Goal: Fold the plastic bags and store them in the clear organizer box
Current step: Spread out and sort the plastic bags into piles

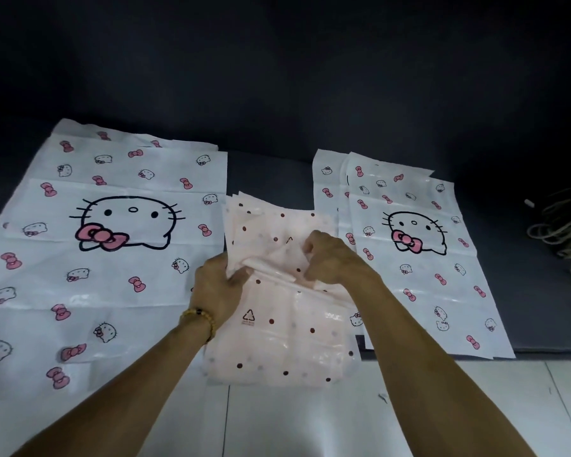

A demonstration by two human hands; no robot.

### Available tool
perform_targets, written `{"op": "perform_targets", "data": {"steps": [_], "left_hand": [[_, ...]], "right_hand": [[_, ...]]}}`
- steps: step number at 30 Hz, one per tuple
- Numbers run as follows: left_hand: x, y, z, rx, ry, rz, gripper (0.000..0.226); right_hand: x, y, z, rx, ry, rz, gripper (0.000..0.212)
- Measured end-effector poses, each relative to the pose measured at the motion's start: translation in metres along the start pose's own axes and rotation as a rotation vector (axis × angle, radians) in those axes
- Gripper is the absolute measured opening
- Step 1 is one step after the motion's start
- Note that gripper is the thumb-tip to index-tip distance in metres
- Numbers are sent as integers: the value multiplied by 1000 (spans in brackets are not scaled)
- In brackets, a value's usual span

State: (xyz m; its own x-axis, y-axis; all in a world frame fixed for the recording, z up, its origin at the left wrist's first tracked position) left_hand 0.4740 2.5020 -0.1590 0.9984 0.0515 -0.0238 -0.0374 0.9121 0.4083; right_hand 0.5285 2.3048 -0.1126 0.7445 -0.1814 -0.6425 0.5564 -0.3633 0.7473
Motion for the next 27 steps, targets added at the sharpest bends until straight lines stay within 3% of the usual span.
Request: {"op": "perform_targets", "data": {"steps": [2,7,9,11,13,22,27], "left_hand": [[1,1,-1,1,15,-11,19],[8,11,-4,-24,138,-48,11],[9,20,-6,-32,163,-54,12],[10,31,-11,-18,173,-51,20],[11,37,-14,1,188,-43,25],[20,30,-15,60,151,-54,27],[18,15,-3,-54,128,-101,23]], "right_hand": [[5,3,1,16,23,57,36],[15,15,-8,485,325,689,25],[20,6,10,396,287,794,30],[24,-16,34,45,260,692,38],[29,-35,52,-131,238,529,44],[52,-11,111,-166,148,504,50],[47,13,130,-181,51,524,45]]}}
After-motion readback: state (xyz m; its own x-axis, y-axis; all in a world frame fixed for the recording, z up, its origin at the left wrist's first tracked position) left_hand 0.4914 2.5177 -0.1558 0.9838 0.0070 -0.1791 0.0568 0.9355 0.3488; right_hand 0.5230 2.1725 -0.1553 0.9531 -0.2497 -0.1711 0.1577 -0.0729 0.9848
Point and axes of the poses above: each hand's wrist, its own x-axis towards the middle knuckle, its own y-axis out of the back of the hand, z = x × y, the point moved 1 cm from there along x, towards the middle knuckle, and after that the axes turned 9 degrees about -y, right-handed, at the moved point
